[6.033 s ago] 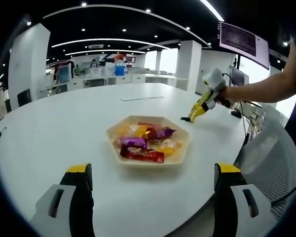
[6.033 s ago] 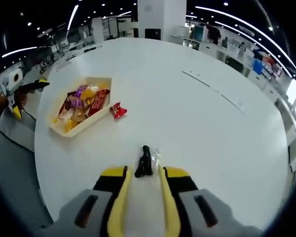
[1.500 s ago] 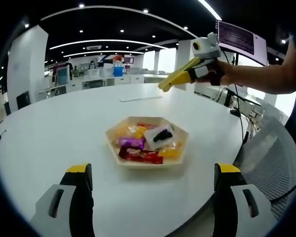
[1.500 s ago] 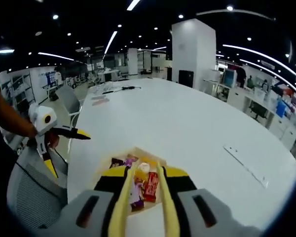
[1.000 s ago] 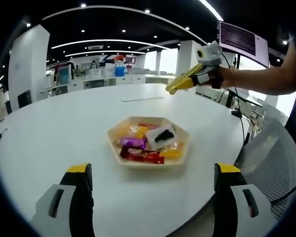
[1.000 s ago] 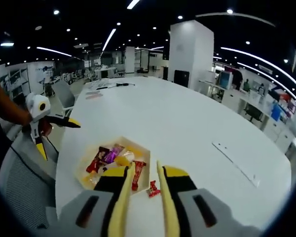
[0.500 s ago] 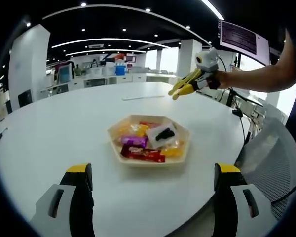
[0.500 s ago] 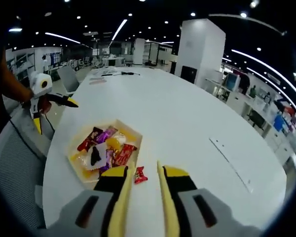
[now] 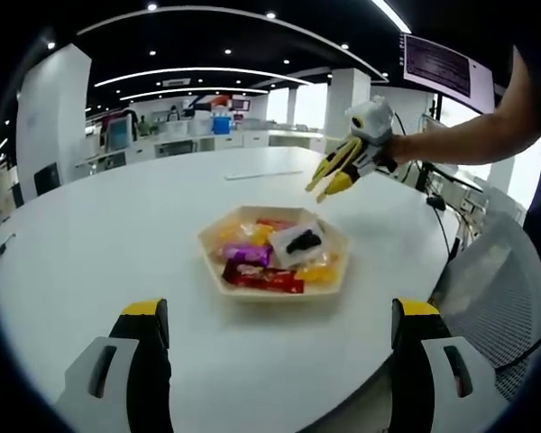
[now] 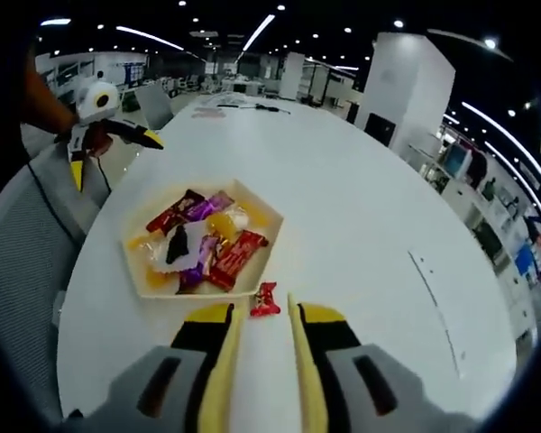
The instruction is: Place the target food into the container with the food tongs after gripping and lifting it, then release it inside without dropping or visibly crushing the food.
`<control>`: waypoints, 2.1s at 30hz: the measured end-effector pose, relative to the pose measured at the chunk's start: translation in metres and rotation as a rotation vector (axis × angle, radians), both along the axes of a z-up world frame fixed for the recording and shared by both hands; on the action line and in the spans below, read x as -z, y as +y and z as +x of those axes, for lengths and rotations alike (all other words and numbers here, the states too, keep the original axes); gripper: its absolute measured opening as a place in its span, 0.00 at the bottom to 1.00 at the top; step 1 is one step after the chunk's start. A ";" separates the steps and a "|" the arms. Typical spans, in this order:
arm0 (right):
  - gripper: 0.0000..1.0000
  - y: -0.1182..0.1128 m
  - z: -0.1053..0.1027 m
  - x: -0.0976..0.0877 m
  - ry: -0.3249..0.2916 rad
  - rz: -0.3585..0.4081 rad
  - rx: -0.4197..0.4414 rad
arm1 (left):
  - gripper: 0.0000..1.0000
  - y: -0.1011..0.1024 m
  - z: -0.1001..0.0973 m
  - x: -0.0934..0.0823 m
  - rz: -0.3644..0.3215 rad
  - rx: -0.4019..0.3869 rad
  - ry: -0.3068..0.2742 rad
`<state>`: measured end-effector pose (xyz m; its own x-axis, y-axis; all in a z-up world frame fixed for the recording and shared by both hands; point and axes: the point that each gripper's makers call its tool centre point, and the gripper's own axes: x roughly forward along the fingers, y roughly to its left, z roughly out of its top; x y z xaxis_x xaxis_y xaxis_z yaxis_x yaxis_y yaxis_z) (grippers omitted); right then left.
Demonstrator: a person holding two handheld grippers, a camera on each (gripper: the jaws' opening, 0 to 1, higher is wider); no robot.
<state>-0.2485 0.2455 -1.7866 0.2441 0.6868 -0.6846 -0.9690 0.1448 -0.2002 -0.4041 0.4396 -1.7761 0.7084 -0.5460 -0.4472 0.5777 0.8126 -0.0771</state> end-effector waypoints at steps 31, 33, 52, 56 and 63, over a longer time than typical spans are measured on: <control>0.20 0.013 0.008 0.040 0.068 -0.180 -0.044 | 1.00 0.000 -0.001 0.003 0.000 0.005 0.017; 0.19 0.012 0.010 0.039 0.070 -0.184 -0.029 | 1.00 -0.001 -0.001 0.004 0.003 0.008 0.017; 0.20 -0.008 0.028 -0.006 0.078 -0.065 0.125 | 1.00 0.000 0.000 0.003 0.003 0.009 0.009; 0.20 -0.011 0.029 -0.017 0.078 -0.054 0.139 | 1.00 0.000 0.000 0.002 0.004 0.008 0.004; 0.20 -0.014 0.030 -0.031 0.055 -0.055 0.151 | 1.00 0.001 0.002 -0.002 0.014 0.003 -0.023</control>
